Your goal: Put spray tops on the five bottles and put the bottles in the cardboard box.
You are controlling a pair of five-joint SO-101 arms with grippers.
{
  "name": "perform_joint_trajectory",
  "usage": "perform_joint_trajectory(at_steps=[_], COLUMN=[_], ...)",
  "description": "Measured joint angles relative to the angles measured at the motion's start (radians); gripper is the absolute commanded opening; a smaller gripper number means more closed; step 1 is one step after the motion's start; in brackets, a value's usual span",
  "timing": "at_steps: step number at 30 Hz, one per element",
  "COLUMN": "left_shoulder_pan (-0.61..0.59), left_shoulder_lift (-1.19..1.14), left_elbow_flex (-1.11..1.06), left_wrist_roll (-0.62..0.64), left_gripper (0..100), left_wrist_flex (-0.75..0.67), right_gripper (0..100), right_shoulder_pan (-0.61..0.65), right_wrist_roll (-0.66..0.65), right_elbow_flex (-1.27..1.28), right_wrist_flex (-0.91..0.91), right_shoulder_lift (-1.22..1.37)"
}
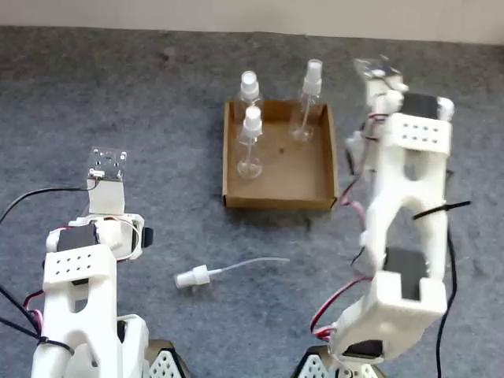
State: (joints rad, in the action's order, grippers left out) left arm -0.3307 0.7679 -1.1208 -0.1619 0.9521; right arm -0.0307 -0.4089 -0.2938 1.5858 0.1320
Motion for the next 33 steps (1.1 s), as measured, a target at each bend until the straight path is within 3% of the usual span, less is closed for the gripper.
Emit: perform_joint_trajectory(at_steps=[9,15,19,25,33], left_shoulder_pan=[-0.035,-0.043,-0.044,-0.044,-0.044], left_shoulder_lift=[0.000,0.000,0.000,0.000,0.000], left_elbow_flex=[0.000,0.000,0.000,0.000,0.000], left_wrist_roll=[0.000,0.000,0.000,0.000,0.000], left_gripper=[22,22,22,22,22], left_wrist_flex=[0.000,-0.025,-0.025,-0.025,-0.025], right_gripper=[0.3,0.3,3.8,22.3,24.5], right_shoulder_pan=[0.523,0.783,0.859,0.908,0.908], right_wrist_roll=[0.163,0.252,0.301,0.318,0.316], right_elbow_flex=[0.005,0.081,0.081,0.048,-0.140], right_wrist_flex=[0.078,-0.043,-0.158,-0.192,-0.020], right_shoulder_lift=[-0.135,-0.109,0.014,0.190,0.212])
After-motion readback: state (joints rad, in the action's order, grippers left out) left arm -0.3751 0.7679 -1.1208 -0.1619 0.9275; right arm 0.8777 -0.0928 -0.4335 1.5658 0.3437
